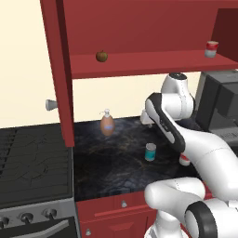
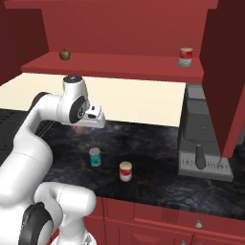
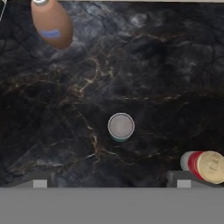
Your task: Pick the cans from the counter and place them in their designated side in the cabinet.
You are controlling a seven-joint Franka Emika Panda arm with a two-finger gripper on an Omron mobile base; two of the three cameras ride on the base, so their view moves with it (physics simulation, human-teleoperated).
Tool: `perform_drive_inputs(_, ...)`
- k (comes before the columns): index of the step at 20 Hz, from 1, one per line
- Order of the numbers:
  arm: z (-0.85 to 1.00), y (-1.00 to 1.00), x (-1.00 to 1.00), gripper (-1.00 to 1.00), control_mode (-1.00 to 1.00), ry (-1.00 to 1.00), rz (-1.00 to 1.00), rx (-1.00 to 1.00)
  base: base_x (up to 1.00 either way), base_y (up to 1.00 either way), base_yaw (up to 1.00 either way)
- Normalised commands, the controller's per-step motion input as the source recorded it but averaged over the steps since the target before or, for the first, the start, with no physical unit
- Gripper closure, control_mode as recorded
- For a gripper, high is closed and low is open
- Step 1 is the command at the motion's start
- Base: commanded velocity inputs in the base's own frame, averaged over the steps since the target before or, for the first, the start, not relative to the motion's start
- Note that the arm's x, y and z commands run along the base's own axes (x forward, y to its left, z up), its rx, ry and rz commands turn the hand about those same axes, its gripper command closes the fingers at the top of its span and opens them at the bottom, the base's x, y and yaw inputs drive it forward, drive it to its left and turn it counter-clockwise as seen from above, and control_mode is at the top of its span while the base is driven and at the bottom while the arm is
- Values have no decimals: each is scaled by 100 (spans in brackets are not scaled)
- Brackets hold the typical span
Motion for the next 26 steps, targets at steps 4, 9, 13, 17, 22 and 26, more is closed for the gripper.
perform_drive_inputs(4,-29,0,0,-100,-100,0,0,0,0,0,0)
perform_drive_inputs(9,-26,0,0,-100,-100,2,0,-1,0,0,0)
perform_drive_inputs(13,-20,-1,4,-100,-100,0,0,-1,0,0,0)
perform_drive_inputs(17,-18,-1,10,-100,-100,0,0,0,0,0,0)
perform_drive_inputs(22,-21,0,9,-100,-100,0,0,0,0,0,0)
perform_drive_inputs(26,-21,-3,10,-100,-100,0,0,0,0,0,0)
